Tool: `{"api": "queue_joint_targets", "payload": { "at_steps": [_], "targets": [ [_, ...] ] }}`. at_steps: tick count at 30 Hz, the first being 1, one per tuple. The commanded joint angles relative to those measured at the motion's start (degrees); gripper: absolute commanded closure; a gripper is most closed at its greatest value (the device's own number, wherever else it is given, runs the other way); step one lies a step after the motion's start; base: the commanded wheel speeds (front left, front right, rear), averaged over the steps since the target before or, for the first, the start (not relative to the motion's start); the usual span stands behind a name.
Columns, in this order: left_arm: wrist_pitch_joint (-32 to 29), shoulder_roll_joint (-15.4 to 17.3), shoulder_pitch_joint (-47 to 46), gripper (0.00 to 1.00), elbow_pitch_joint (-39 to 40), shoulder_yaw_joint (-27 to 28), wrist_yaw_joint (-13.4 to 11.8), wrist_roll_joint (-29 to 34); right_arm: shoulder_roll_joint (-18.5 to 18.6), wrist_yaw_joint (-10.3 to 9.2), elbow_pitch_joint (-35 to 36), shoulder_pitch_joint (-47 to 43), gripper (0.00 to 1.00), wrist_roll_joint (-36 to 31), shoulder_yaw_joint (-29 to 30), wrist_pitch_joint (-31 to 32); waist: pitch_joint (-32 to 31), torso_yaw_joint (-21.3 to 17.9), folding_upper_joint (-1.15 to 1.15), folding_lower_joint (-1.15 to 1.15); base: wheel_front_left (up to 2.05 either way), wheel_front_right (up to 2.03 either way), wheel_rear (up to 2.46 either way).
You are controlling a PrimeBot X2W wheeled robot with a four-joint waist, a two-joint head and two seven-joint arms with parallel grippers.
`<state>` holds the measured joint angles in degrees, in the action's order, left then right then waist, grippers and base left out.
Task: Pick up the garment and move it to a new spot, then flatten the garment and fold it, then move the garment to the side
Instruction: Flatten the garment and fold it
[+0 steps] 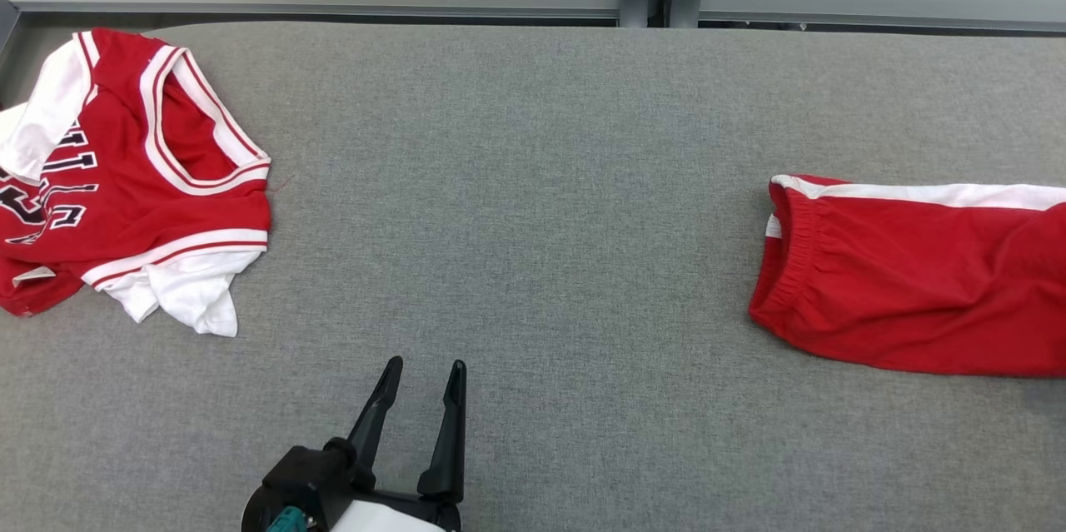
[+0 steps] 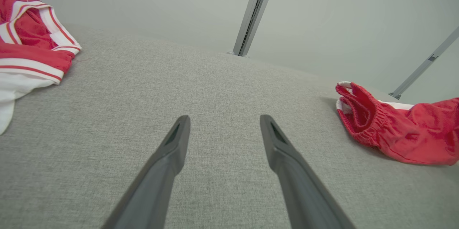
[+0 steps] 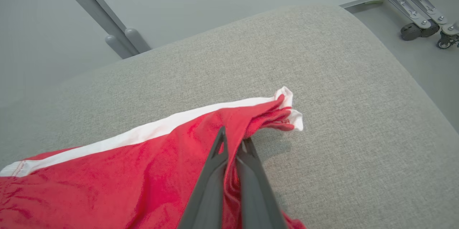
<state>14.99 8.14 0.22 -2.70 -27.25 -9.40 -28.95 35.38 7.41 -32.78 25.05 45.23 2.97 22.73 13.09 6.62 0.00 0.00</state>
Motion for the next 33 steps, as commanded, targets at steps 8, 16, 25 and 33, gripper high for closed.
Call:
{"api": "queue_joint_targets", "payload": {
  "at_steps": [8,16,25,33],
  "targets": [
    [0.3,-1.7,1.7,0.0,-1.2,1.0,2.3,1.8,-3.7,0.13,20.3,-1.6,1.0,1.3,-6.0,5.5,-0.5,-1.1,0.0,0.0,0.0,0.0,0.0],
    [0.3,-2.9,-0.8,0.0,-3.3,0.4,4.0,3.0,-15.6,0.13,21.1,1.7,1.0,-4.0,-15.5,8.0,0.3,0.2,0.0,0.0,0.0,0.0,0.0],
    [0.3,-3.9,-0.9,0.0,-4.9,1.0,4.6,3.3,-20.8,0.13,13.3,2.8,0.8,-9.3,-17.9,6.1,0.1,2.6,0.0,0.0,0.0,0.0,0.0],
    [0.3,-4.4,0.7,0.0,-5.6,3.0,5.4,3.5,-23.2,0.13,14.2,0.2,0.0,-9.6,-19.2,-6.5,-2.8,0.4,0.0,0.0,0.0,0.0,0.0]
  ]
}}
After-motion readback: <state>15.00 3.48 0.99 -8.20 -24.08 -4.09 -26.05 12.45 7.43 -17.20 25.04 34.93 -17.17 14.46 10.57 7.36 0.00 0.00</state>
